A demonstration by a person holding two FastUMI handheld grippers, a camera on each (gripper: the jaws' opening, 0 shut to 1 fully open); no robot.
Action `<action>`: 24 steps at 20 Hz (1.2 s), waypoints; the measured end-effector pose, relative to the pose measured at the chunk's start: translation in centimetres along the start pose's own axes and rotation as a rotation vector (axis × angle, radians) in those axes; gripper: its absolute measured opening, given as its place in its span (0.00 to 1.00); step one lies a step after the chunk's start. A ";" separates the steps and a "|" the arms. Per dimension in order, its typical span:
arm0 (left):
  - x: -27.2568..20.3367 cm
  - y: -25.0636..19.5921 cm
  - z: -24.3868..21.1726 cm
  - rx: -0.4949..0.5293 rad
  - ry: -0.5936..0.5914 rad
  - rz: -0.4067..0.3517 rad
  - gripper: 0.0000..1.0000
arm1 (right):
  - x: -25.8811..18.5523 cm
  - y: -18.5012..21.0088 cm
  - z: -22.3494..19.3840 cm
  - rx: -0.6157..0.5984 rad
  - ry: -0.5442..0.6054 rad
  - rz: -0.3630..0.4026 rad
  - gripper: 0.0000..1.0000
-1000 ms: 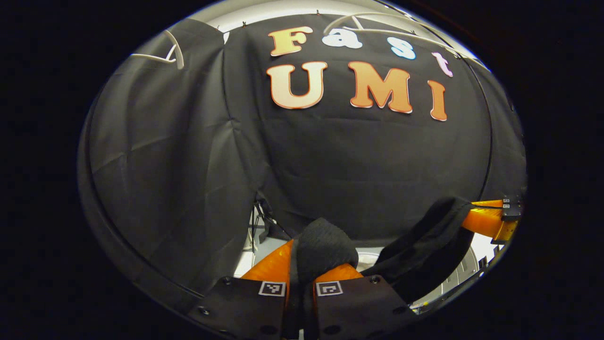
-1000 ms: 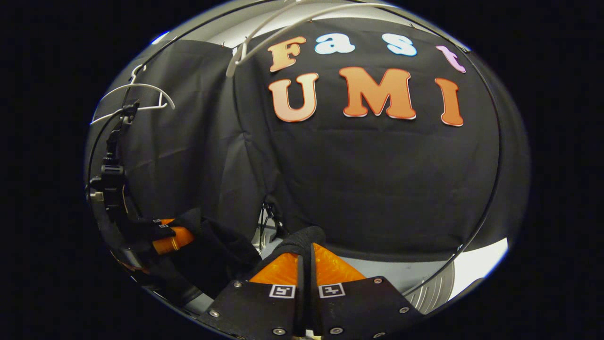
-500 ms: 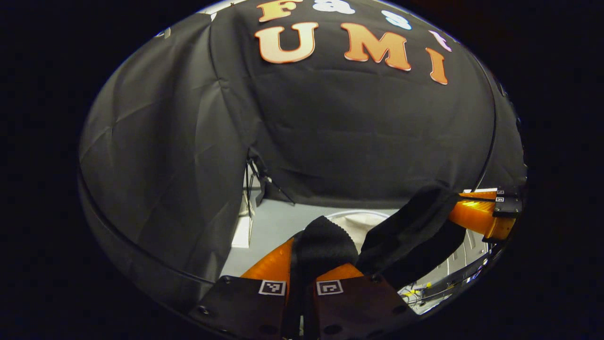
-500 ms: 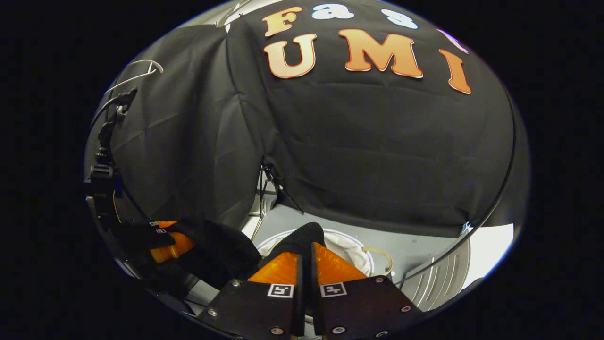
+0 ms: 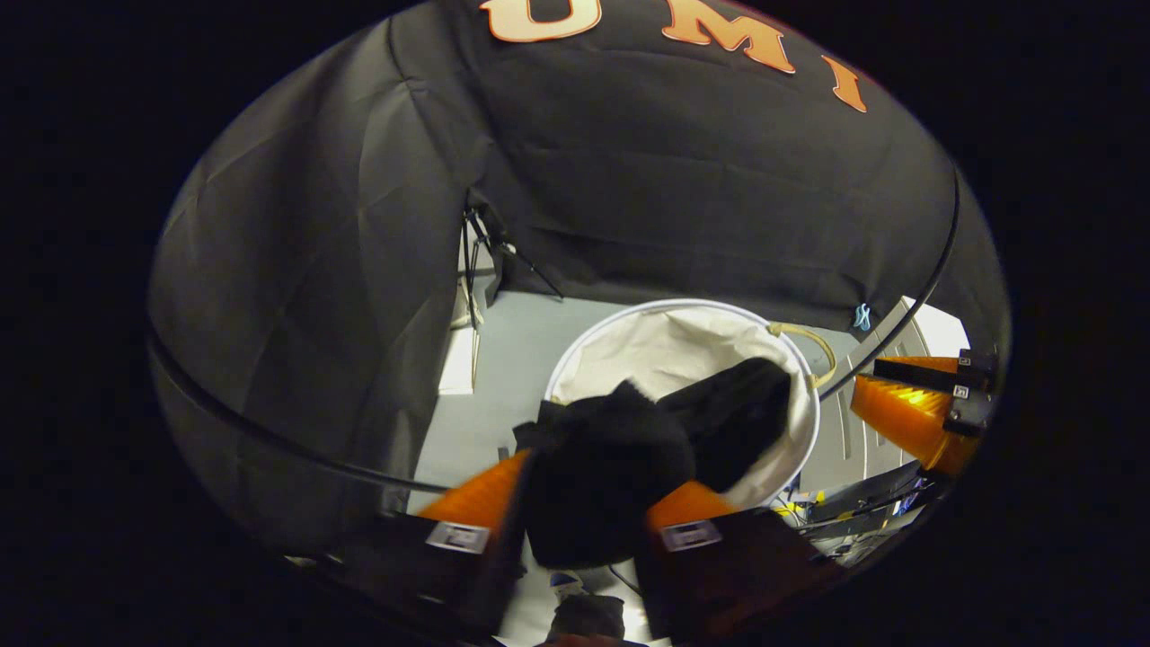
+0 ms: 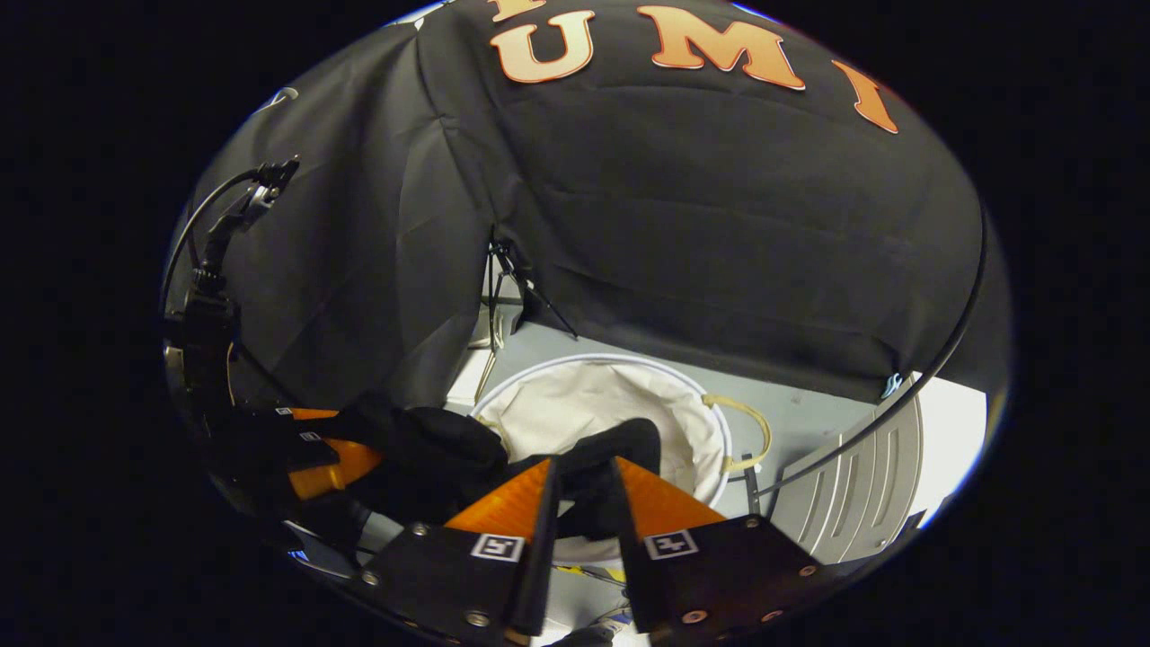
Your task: Grasp the clothes on the hanger with both hands and then place them into the laundry hamper below.
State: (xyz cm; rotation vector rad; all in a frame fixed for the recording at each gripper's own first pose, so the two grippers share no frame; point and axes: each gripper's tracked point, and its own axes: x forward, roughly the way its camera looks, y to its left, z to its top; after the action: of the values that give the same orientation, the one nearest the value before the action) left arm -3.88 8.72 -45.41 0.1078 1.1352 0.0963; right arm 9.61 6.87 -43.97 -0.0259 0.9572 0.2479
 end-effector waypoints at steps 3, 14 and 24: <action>-0.1 0.2 -1.7 -0.030 0.035 0.001 0.99 | -0.1 0.3 -2.1 0.036 0.039 0.008 0.63; -3.3 0.7 -0.4 -0.058 -0.061 -0.008 0.99 | -2.5 -0.9 -3.1 0.075 0.047 -0.028 0.94; -11.1 1.1 5.9 -0.079 -0.304 -0.002 0.99 | -10.4 -0.7 4.1 0.080 -0.139 -0.038 0.94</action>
State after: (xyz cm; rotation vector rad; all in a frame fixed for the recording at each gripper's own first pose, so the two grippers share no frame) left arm -3.16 8.12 -32.86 0.0489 0.8264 0.1190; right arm 7.39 4.65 -33.21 0.0459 0.8267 0.1742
